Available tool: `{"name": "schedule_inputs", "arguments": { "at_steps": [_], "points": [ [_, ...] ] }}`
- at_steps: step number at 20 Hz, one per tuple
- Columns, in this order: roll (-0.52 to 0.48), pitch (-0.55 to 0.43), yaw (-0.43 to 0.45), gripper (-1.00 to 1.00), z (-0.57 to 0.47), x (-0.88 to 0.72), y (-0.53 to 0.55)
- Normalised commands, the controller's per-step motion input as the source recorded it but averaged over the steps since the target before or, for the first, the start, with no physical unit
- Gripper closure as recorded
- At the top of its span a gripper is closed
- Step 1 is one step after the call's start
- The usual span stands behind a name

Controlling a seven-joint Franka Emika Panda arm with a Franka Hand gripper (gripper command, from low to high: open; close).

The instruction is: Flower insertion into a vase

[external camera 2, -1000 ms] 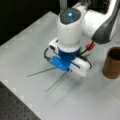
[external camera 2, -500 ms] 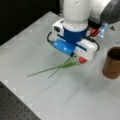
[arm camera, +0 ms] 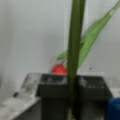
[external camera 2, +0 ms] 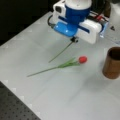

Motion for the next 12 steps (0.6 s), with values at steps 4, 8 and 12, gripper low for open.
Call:
{"name": "schedule_inputs", "arguments": {
  "at_steps": [4, 8, 12],
  "points": [
    [0.093, 0.074, -0.017, 1.00, 0.31, -0.24, -0.03],
    [0.101, 0.094, -0.037, 1.00, 0.42, -0.34, -0.06],
    [0.066, 0.087, -0.067, 1.00, 0.25, -0.30, -0.17]
  ]
}}
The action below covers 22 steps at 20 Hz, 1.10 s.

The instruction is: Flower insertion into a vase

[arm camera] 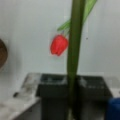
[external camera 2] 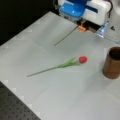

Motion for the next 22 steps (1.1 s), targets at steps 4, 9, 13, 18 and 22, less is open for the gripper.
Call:
{"name": "schedule_inputs", "arguments": {
  "at_steps": [4, 9, 13, 18, 22],
  "points": [
    [0.035, 0.062, -0.101, 1.00, -0.07, -0.19, -0.11],
    [0.026, 0.022, -0.063, 1.00, -0.21, -0.27, 0.14],
    [0.059, -0.014, -0.010, 1.00, -0.10, -0.59, 0.38],
    [0.046, -0.101, -0.004, 1.00, -0.07, -0.78, 0.44],
    [0.036, -0.178, -0.039, 1.00, -0.17, -0.75, 0.34]
  ]
}}
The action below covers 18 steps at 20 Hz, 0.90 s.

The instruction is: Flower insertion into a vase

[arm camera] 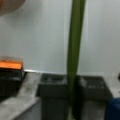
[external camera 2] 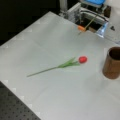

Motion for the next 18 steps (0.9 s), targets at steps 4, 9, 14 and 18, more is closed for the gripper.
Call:
{"name": "schedule_inputs", "arguments": {
  "at_steps": [4, 9, 14, 18],
  "points": [
    [0.063, -0.174, -0.090, 1.00, -0.19, -0.61, 0.29],
    [0.065, -0.129, -0.136, 1.00, -0.16, -0.34, 0.30],
    [0.032, -0.064, -0.163, 1.00, -0.13, -0.06, 0.35],
    [0.000, -0.041, -0.180, 1.00, -0.14, 0.04, 0.50]
  ]
}}
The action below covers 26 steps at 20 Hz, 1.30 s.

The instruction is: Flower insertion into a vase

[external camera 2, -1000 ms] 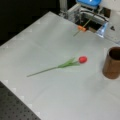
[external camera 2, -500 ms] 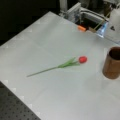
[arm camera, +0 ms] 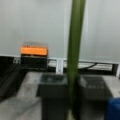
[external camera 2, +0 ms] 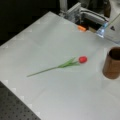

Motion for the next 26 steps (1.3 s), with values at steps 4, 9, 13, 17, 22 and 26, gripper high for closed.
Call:
{"name": "schedule_inputs", "arguments": {
  "at_steps": [4, 9, 13, 17, 22, 26],
  "points": [
    [-0.018, -0.015, -0.147, 1.00, -0.13, 0.02, 0.58],
    [-0.021, 0.018, -0.073, 1.00, -0.07, -0.03, 0.46],
    [-0.007, 0.037, -0.011, 1.00, -0.05, -0.07, 0.25],
    [0.025, 0.062, 0.036, 1.00, -0.07, -0.17, 0.12],
    [0.082, 0.150, 0.083, 1.00, -0.02, -0.23, 0.01],
    [0.081, 0.324, 0.066, 1.00, 0.07, -0.10, 0.02]
  ]
}}
